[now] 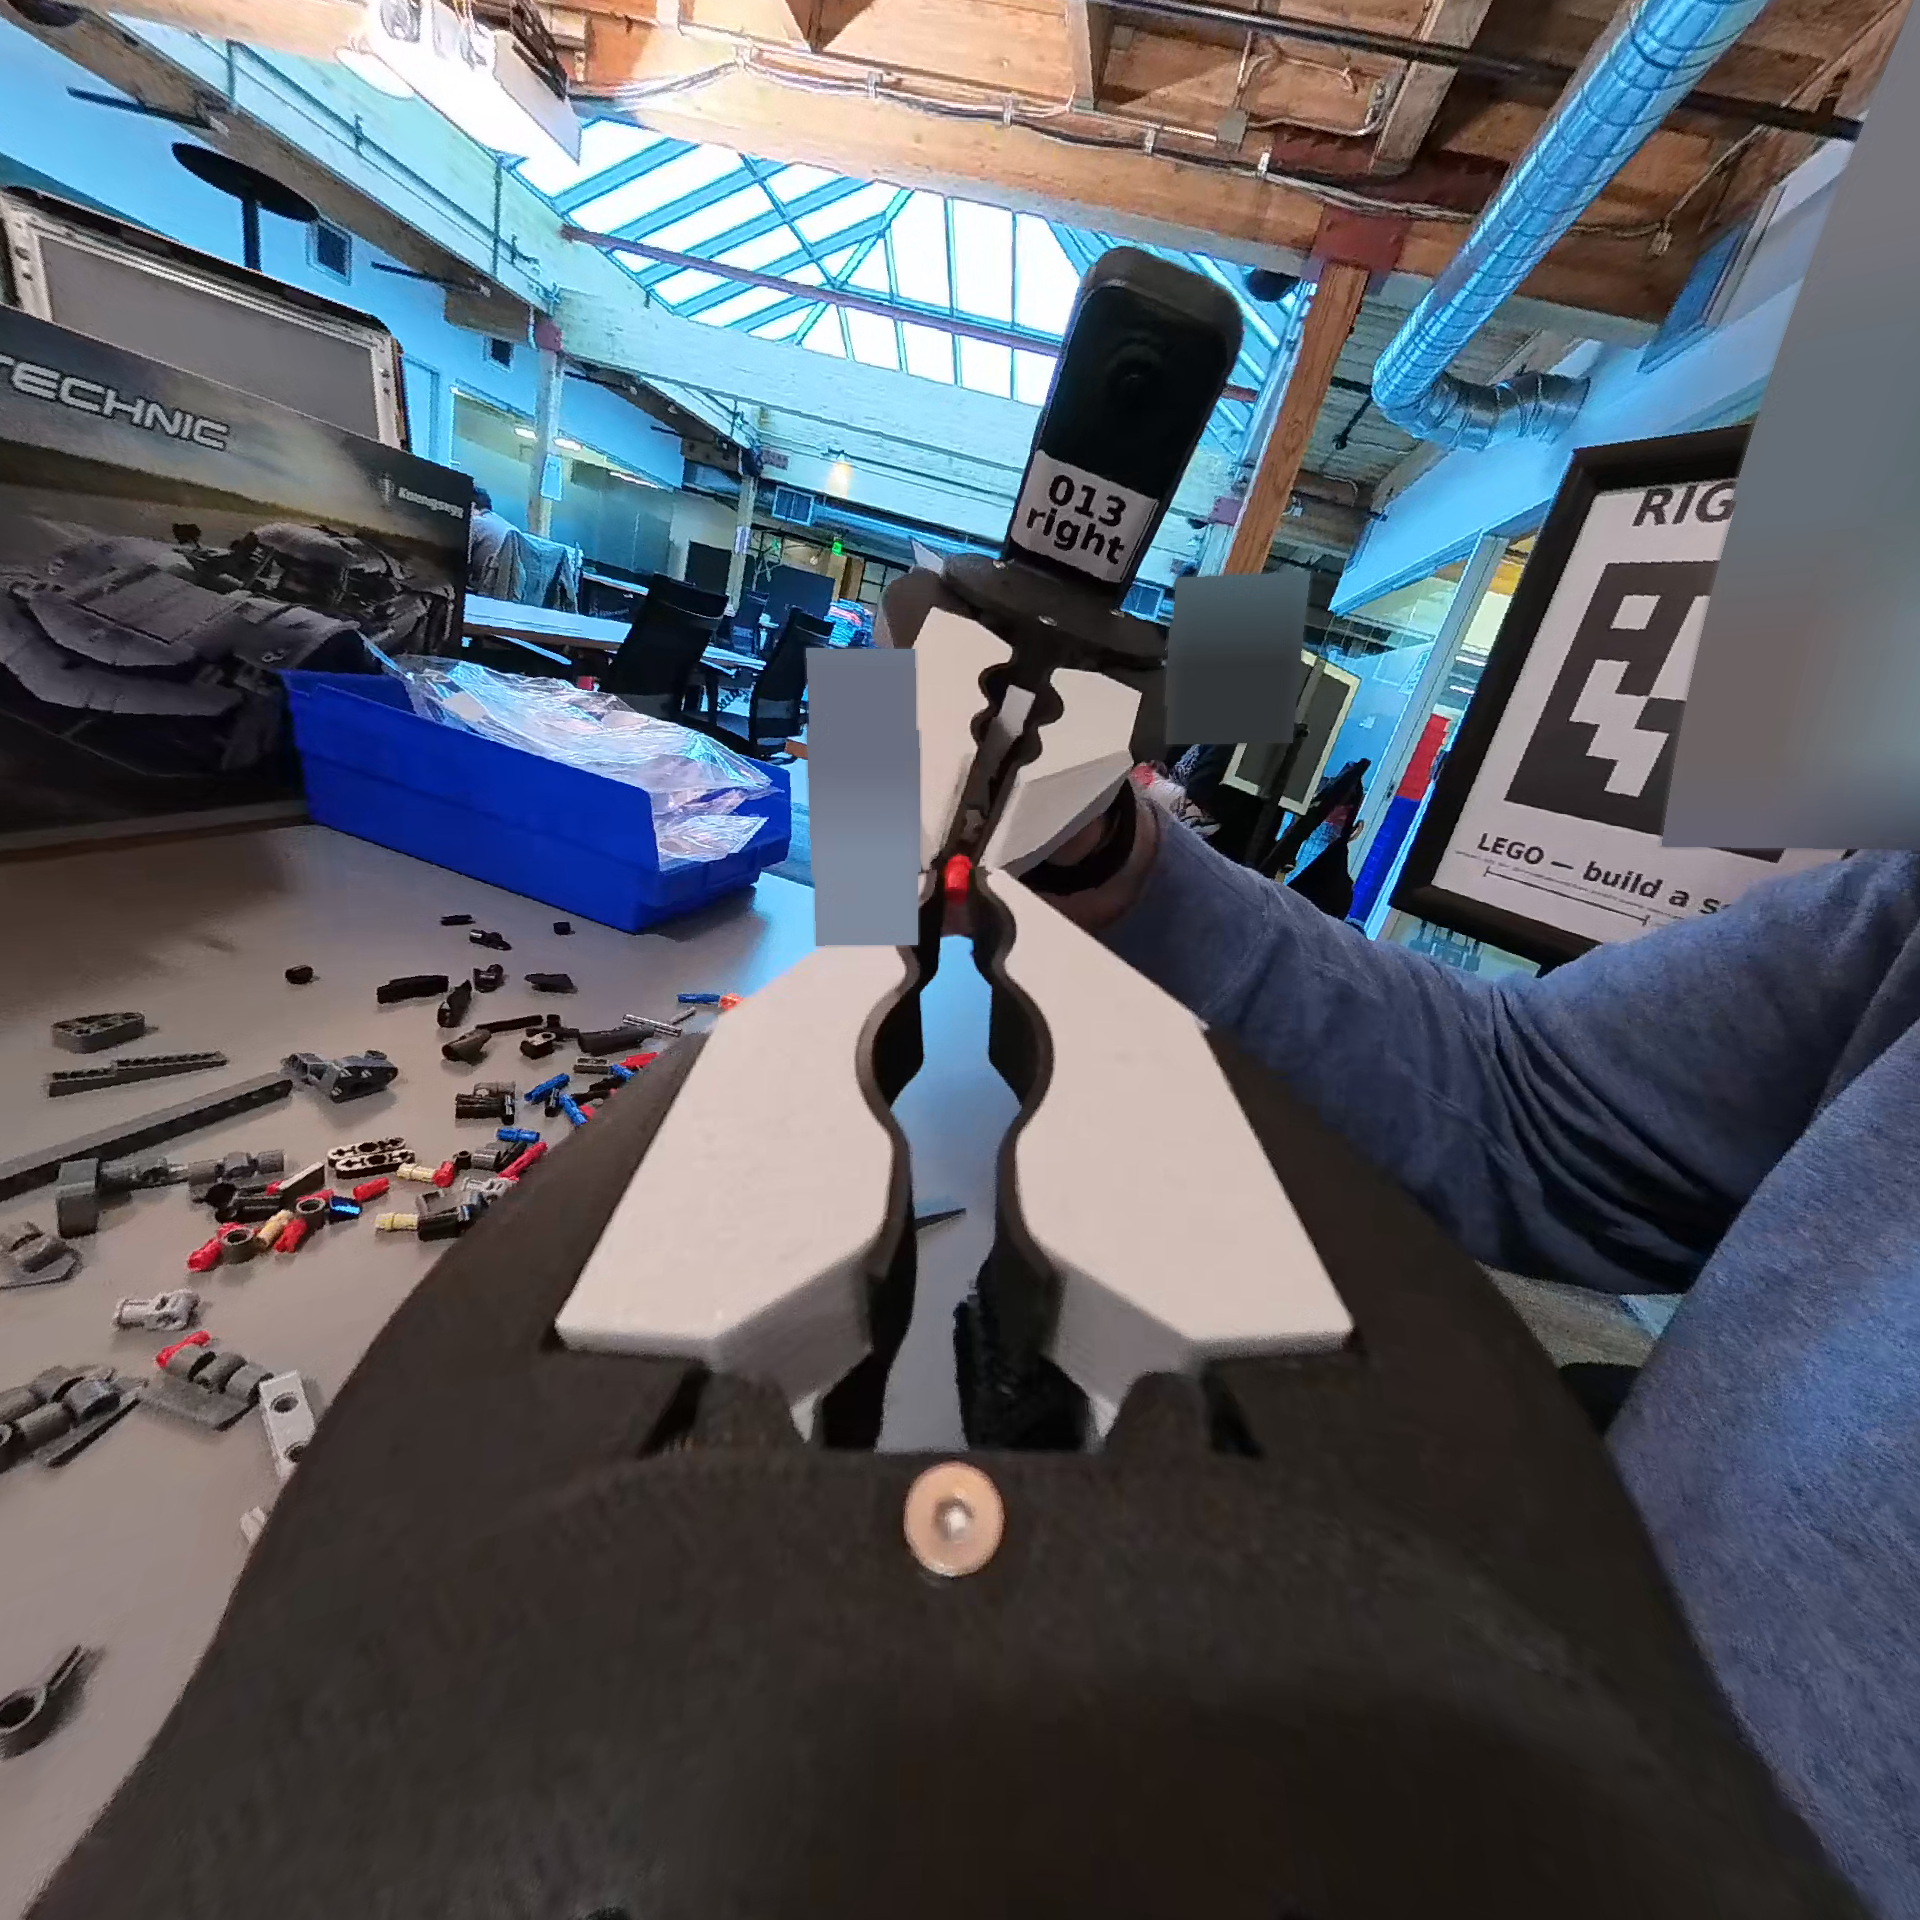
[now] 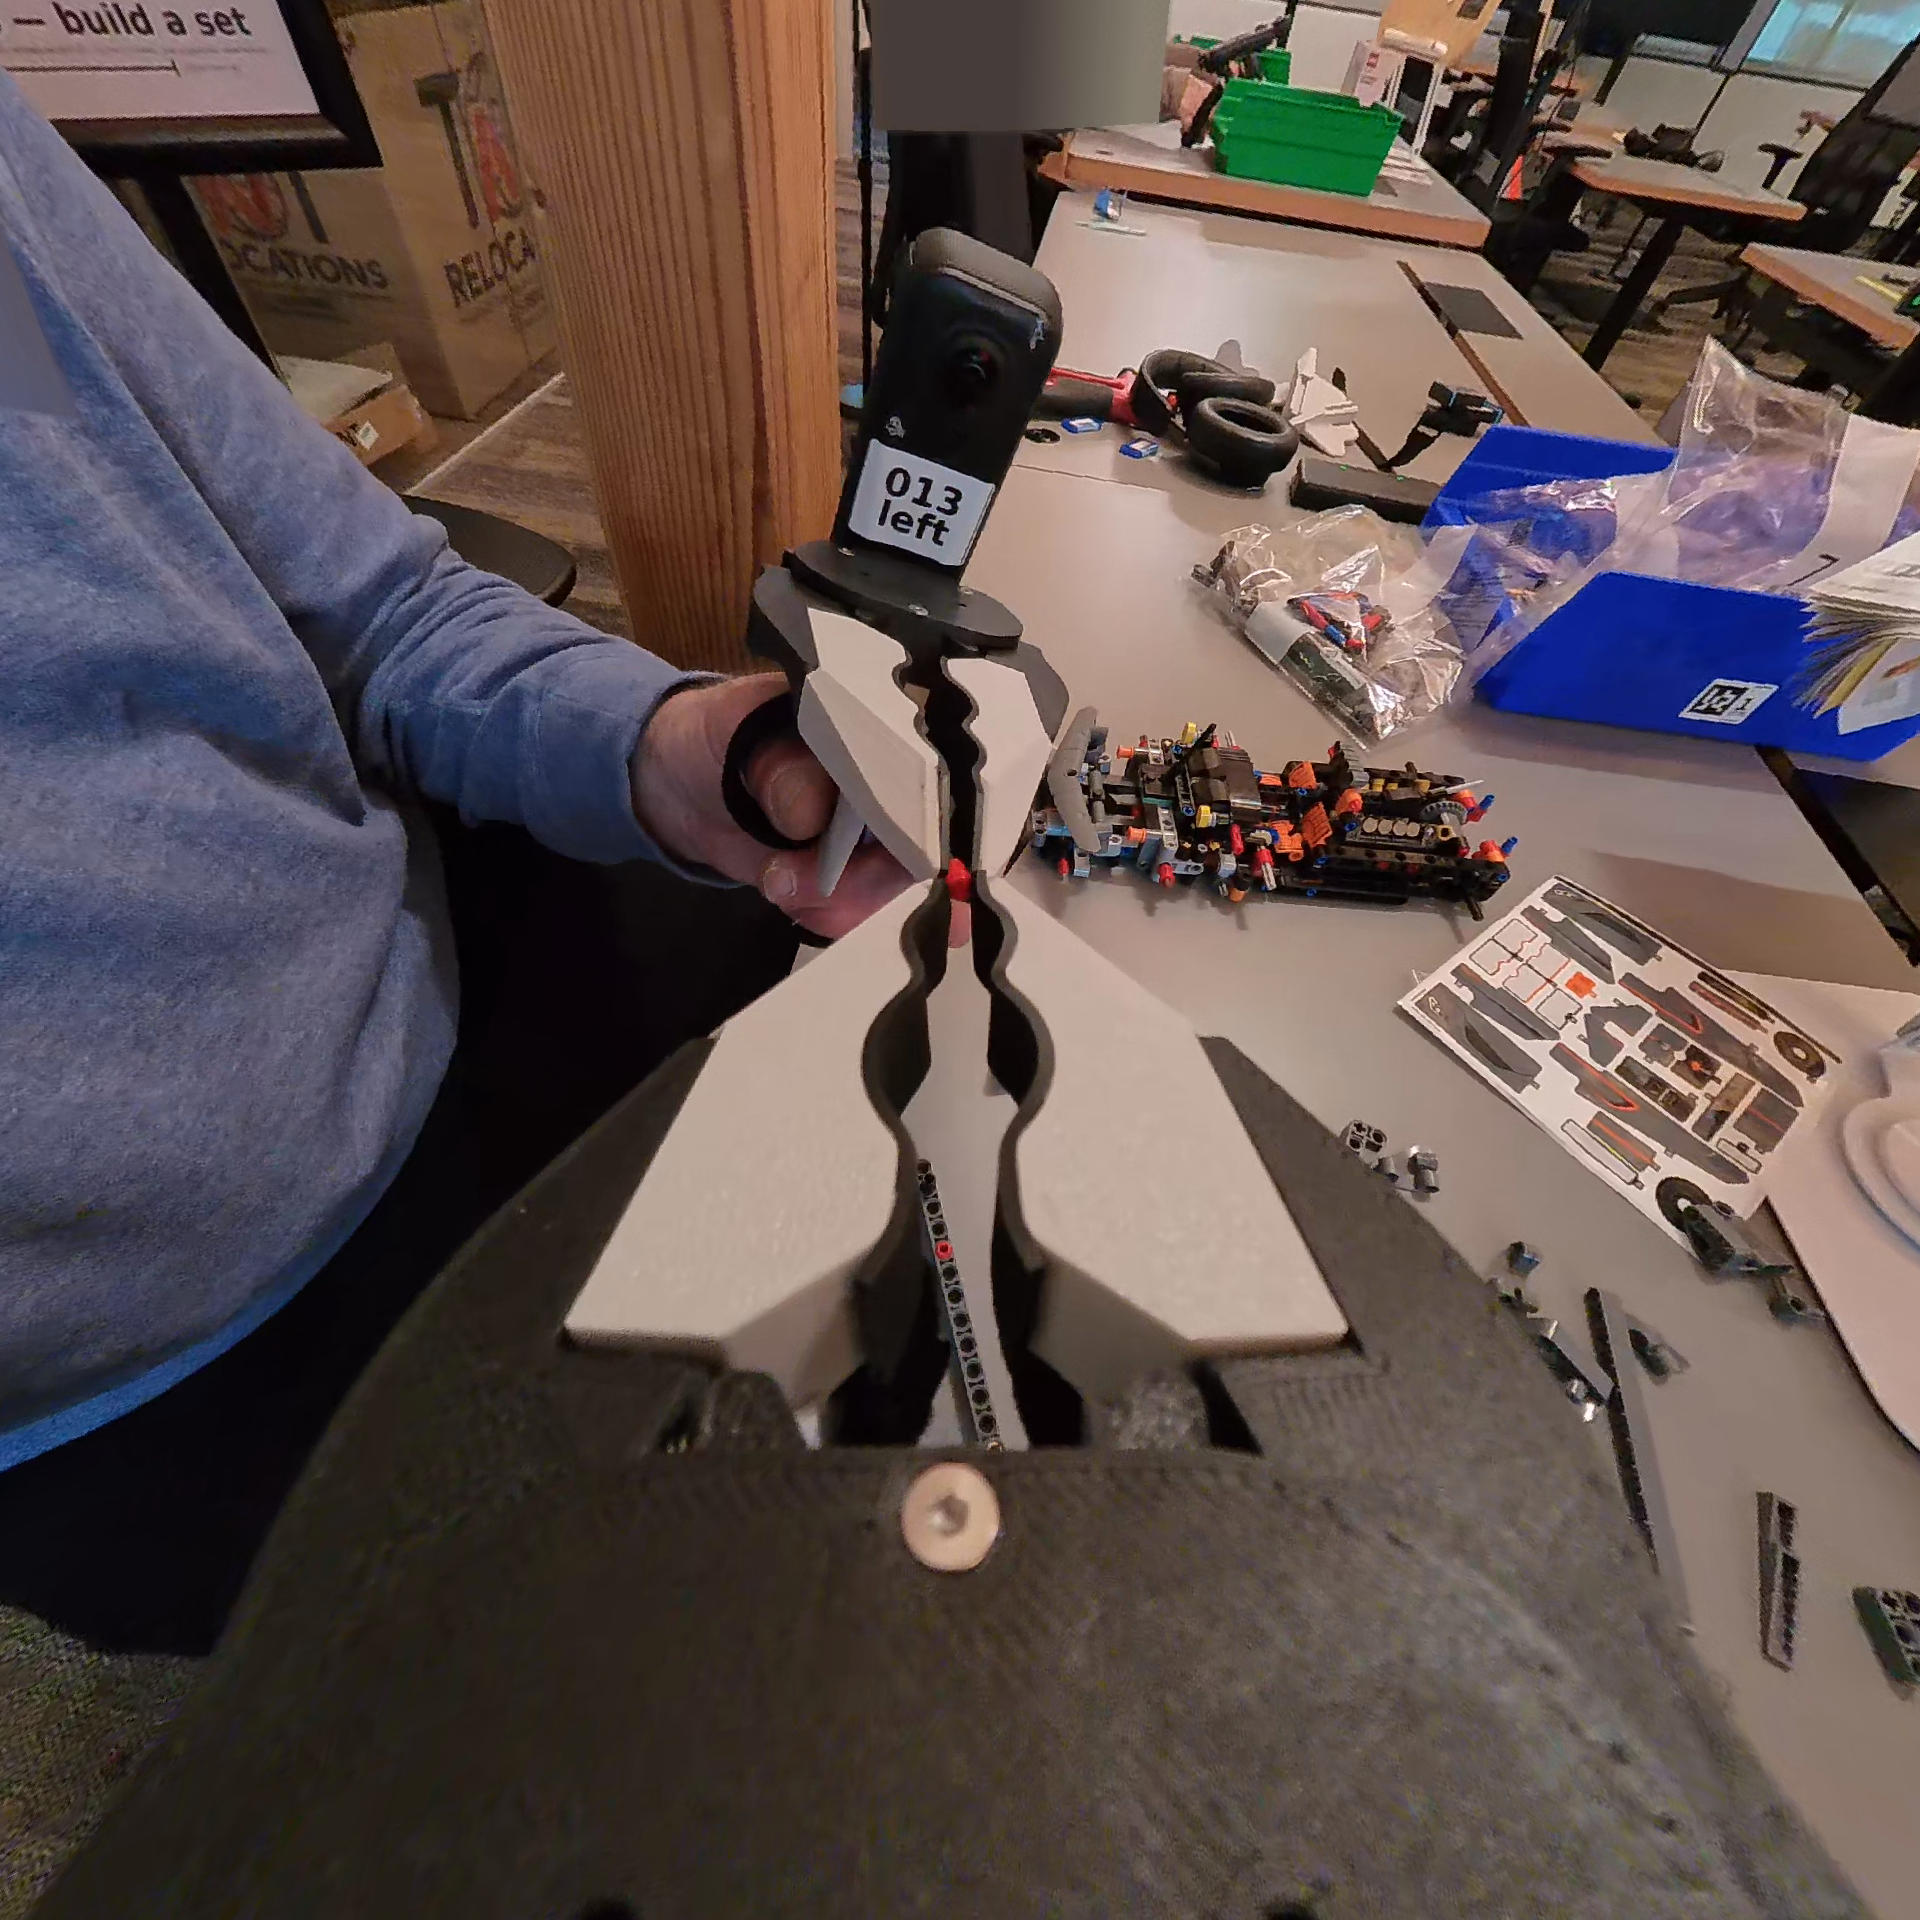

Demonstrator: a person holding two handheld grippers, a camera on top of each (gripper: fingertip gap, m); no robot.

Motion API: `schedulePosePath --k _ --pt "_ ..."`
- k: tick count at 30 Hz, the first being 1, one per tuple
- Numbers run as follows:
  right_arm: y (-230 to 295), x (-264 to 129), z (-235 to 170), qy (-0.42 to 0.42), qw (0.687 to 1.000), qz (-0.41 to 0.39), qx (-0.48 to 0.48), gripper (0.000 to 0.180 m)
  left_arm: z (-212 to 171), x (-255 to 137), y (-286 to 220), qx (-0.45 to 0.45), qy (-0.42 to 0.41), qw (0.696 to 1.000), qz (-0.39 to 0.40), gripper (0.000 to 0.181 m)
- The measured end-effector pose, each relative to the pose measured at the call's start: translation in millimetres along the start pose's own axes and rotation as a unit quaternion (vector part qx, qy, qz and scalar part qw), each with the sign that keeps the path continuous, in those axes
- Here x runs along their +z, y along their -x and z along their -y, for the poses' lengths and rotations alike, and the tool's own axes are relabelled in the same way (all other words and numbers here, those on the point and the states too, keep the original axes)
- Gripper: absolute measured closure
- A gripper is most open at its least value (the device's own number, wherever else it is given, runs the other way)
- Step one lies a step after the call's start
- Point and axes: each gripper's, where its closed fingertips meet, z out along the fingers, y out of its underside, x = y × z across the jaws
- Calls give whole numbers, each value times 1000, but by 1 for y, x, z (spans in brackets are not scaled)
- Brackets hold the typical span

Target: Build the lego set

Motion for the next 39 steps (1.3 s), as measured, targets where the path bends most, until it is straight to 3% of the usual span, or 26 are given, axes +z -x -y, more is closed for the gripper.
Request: schedulePosePath --k 15,39 --pt "-2 -4 3 3 1000 -18 -7 179 0 -3 6 19 17 999 32 167" --pt "0 -10 -11 24 999 -35 -8 180 -87 -17 26 121 249 953 121 157"
